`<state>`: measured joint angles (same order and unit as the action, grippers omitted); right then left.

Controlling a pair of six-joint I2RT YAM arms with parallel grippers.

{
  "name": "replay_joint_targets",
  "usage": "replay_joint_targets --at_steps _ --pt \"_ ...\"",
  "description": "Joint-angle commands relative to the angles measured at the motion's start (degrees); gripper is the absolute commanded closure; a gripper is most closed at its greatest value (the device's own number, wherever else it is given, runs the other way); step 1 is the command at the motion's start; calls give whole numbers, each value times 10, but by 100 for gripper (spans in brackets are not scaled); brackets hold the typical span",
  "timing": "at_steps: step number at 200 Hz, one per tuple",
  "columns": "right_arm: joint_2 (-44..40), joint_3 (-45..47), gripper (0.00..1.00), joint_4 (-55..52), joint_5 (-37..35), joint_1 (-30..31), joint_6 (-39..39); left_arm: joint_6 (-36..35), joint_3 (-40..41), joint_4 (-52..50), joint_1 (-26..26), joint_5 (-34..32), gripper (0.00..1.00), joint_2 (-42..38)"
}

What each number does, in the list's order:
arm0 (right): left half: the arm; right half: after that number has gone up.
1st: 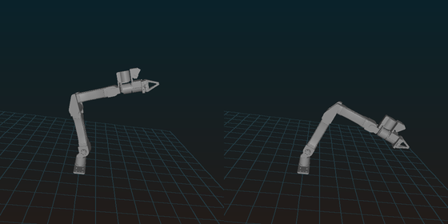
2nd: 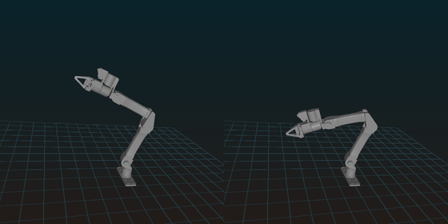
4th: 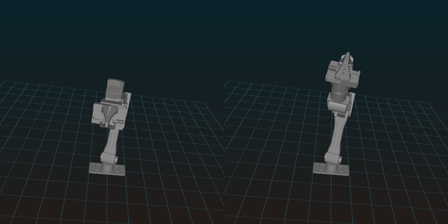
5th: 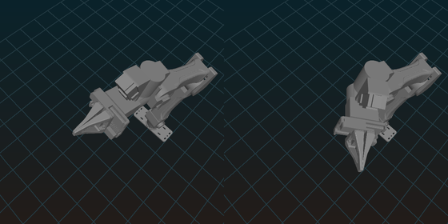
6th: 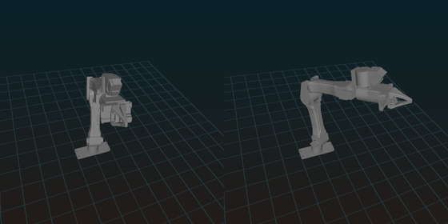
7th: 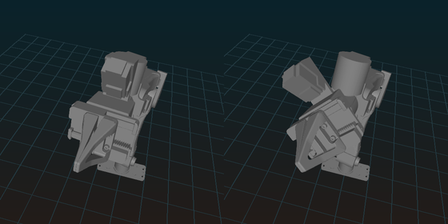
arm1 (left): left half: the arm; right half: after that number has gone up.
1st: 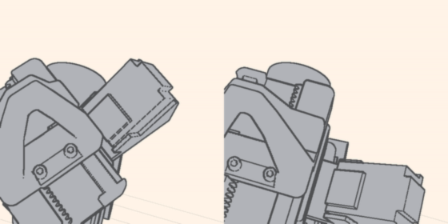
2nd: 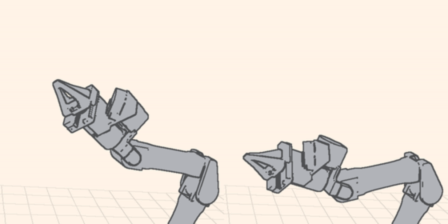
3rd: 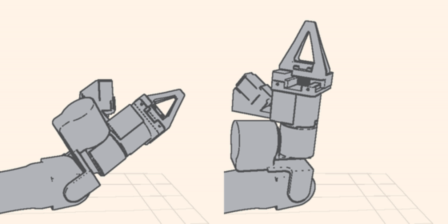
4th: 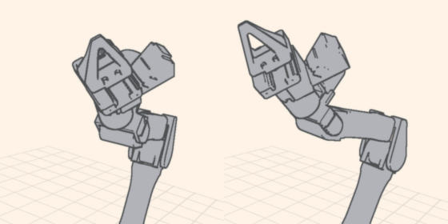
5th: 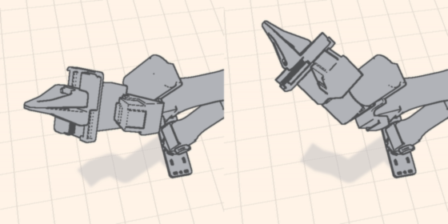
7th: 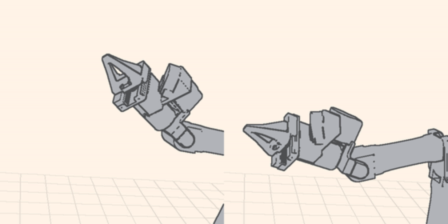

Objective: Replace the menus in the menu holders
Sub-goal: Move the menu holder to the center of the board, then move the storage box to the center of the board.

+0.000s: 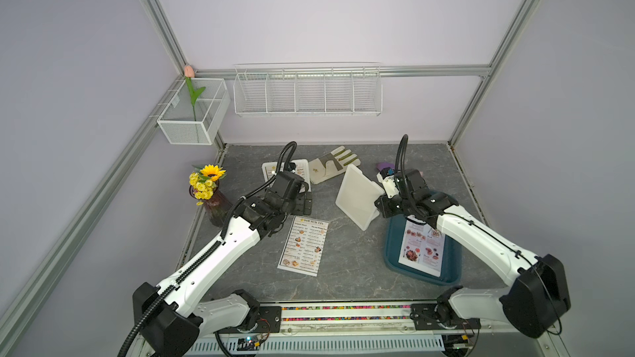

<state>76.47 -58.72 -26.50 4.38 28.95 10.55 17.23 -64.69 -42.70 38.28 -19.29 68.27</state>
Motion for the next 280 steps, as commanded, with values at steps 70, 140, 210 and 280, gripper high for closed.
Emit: replay_joint_targets --at_steps 70,140,210,280 --pt "97 -79 79 36 28 -5 -10 -5 2 -5 2 -21 1 -8" --pt "22 -61 26 -52 52 -17 3 -20 3 -7 6 34 1 -13" --pt "-120 76 8 -175 -48 -168 105 15 11 56 135 75 1 22" --pt "-31 142 5 -53 -116 -295 172 50 -27 111 242 102 0 165"
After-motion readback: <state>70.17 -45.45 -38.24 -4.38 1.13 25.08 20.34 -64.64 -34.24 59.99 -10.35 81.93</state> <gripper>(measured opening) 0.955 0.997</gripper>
